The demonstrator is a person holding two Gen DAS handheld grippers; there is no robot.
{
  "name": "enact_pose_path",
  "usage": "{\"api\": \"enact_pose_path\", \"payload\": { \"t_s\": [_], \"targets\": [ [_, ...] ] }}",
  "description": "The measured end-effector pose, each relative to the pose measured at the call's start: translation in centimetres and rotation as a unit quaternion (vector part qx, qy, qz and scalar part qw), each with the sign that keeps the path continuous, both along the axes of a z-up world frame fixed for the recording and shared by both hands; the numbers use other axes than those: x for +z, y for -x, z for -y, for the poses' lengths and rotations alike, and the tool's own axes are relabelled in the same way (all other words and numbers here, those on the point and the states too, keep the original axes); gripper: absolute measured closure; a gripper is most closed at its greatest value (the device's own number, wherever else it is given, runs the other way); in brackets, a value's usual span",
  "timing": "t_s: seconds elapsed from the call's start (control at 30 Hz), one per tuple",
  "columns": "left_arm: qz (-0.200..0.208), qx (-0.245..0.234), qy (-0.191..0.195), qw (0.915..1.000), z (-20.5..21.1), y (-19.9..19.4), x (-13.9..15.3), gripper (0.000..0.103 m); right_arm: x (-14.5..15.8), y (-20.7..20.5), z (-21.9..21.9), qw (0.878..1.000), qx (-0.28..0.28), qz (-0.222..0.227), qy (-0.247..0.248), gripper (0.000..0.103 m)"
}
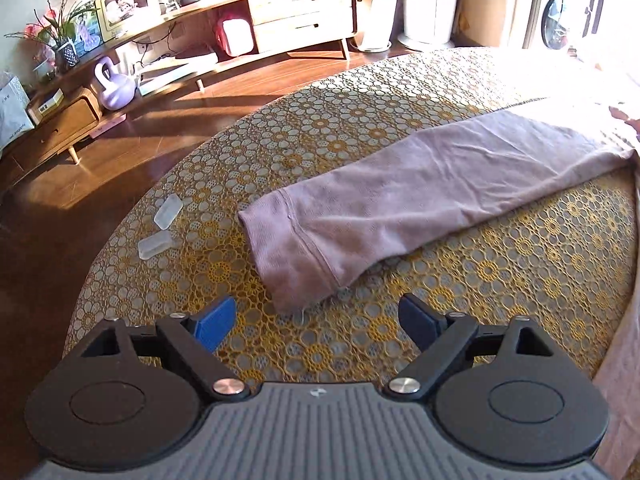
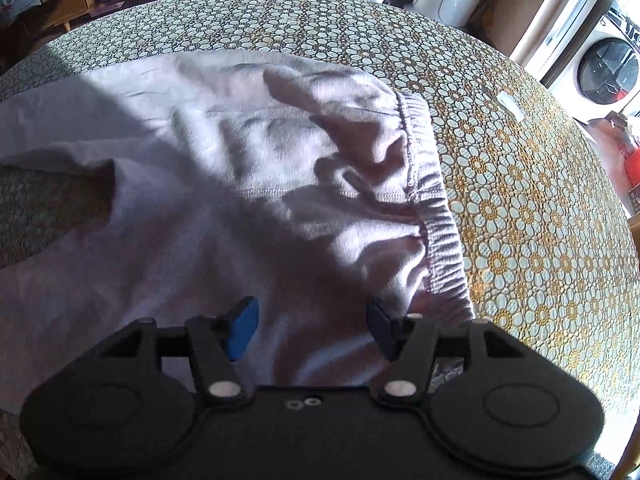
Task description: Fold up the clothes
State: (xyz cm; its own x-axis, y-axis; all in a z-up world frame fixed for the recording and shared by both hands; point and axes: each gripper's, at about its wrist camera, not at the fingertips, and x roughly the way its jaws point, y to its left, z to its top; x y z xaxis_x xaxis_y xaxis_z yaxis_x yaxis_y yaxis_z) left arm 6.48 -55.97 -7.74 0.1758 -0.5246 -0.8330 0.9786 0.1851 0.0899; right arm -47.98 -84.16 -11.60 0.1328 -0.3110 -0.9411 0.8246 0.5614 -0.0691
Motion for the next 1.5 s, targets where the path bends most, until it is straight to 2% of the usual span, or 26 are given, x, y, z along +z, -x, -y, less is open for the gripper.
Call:
{"api": "enact_pose_path", "payload": {
  "t_s": [0.1, 0.17, 0.2, 0.3, 0.33, 0.4, 0.43, 0.47, 0.57, 0.8, 0.93, 1.0, 1.03, 1.07, 1.13, 1.27, 1.37, 1.5],
  "targets": [
    [-0.002, 0.013, -0.007, 0.9999, 1.2, -1.0, -1.4, 0.021, -0.4, 0.0, 0.0, 1.000, -0.005, -0.003, -0.005, 0.000],
    [-0.009, 0.026, -0.012, 0.9996, 1.7, -1.7, -2.1, 0.034, -0.6, -0.1, -0.1, 1.000, -0.006, -0.007, -0.007, 0.000],
    [-0.016, 0.029, -0.010, 0.9994, 1.8, -1.9, -2.3, 0.037, -0.6, -0.2, -0.1, 1.000, -0.006, -0.008, -0.007, 0.000],
    [-0.027, 0.027, -0.006, 0.9992, 2.1, -1.8, -2.3, 0.057, -0.7, -0.3, -0.1, 1.000, -0.007, -0.011, -0.007, 0.000],
    [-0.027, 0.025, -0.007, 0.9993, 2.2, -1.7, -2.3, 0.070, -0.7, -0.4, -0.2, 1.000, -0.007, -0.011, -0.007, 0.000],
    [-0.012, 0.027, -0.004, 0.9996, 2.5, -1.3, -2.3, 0.077, -0.8, -0.4, -0.2, 1.000, -0.009, -0.012, -0.007, 0.000],
    [-0.003, 0.027, -0.003, 0.9996, 2.6, -1.1, -2.2, 0.085, -0.8, -0.4, -0.2, 1.000, -0.009, -0.013, -0.007, 0.000],
    [0.008, 0.027, -0.001, 0.9996, 2.6, -1.0, -2.1, 0.089, -0.8, -0.4, -0.3, 1.000, -0.009, -0.014, -0.007, 0.000],
    [0.032, 0.031, -0.010, 0.9990, 2.4, -1.2, -2.0, 0.093, -0.6, -0.6, -0.5, 1.000, -0.004, -0.017, -0.008, 0.000],
    [0.076, 0.083, -0.038, 0.9929, 0.6, -4.6, -1.8, 0.093, -1.0, -0.9, -0.9, 1.000, 0.007, -0.012, -0.019, 0.000],
    [0.067, 0.071, -0.039, 0.9945, -0.5, -4.8, -1.3, 0.093, -1.0, -1.2, -1.2, 1.000, 0.011, -0.003, -0.019, 0.000],
    [0.059, 0.058, -0.044, 0.9956, -0.9, -4.1, -1.0, 0.085, -0.7, -1.2, -1.4, 1.000, 0.009, 0.008, -0.016, 0.000],
    [0.059, 0.051, -0.048, 0.9958, -1.2, -3.6, -1.0, 0.075, -0.3, -1.1, -1.3, 1.000, 0.007, 0.014, -0.014, 0.000],
    [0.060, 0.044, -0.053, 0.9958, -1.5, -3.0, -0.9, 0.057, 0.2, -0.8, -1.0, 1.000, 0.005, 0.019, -0.011, 0.000],
    [0.056, 0.028, -0.049, 0.9969, -2.8, -2.0, -0.5, 0.035, 1.0, -0.4, -1.2, 1.000, 0.002, 0.028, -0.007, 0.000],
    [0.018, 0.005, -0.046, 0.9988, -6.4, 0.9, 0.3, 0.028, 2.2, 0.2, -2.1, 0.999, 0.005, 0.038, -0.001, 0.000],
    [-0.018, -0.019, -0.063, 0.9977, -9.9, 4.1, 0.1, 0.028, 2.4, 0.9, -2.8, 0.999, 0.005, 0.048, -0.003, 0.000],
    [-0.039, -0.040, -0.080, 0.9952, -14.3, 8.1, -0.6, 0.028, 2.5, 1.4, -4.6, 0.998, 0.012, 0.058, -0.009, 0.000]
  ]
}}
